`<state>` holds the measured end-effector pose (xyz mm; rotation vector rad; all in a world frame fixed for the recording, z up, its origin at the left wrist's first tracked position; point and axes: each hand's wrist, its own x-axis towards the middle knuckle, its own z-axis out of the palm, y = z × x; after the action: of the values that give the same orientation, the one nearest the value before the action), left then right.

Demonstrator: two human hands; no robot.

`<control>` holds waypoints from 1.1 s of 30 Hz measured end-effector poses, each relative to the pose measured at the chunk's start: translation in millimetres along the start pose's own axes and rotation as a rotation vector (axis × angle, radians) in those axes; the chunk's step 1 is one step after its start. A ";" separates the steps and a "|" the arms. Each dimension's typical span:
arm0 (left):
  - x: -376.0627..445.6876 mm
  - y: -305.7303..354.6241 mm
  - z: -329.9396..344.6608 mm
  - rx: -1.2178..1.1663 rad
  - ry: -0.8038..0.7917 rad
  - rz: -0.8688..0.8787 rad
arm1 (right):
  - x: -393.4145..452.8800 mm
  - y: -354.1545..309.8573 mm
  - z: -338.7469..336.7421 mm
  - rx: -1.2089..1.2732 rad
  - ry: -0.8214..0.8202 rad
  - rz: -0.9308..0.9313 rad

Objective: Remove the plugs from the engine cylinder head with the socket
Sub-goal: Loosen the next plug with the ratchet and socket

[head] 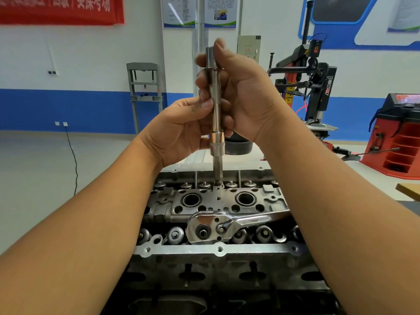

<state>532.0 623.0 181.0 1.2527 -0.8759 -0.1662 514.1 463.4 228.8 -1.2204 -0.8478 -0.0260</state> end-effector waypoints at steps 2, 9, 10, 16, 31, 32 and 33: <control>0.6 -1.6 0.2 0.009 -0.001 0.011 | -0.2 -0.2 0.3 0.017 -0.007 0.008; 4.3 -4.2 1.2 0.087 0.098 0.060 | -0.8 0.0 1.6 -0.118 0.066 -0.028; 4.2 -3.9 0.7 0.083 0.100 0.061 | -0.9 -0.1 1.9 -0.116 0.066 -0.027; 1.5 -0.9 -2.3 -0.024 -0.003 0.028 | -2.7 -2.3 2.8 -0.061 0.030 -0.020; 0.3 -0.5 -2.9 -0.001 -0.003 0.015 | -2.9 -2.6 1.6 0.000 0.031 0.025; -0.1 -1.1 -3.1 -0.003 -0.014 0.016 | -2.7 -2.8 1.3 0.021 0.026 0.037; 0.0 -2.1 -3.1 0.001 -0.016 0.019 | -2.8 -2.8 1.0 0.034 0.028 0.047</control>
<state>534.7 624.6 179.1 1.2448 -0.9017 -0.1612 510.3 462.0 229.6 -1.2054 -0.7920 0.0088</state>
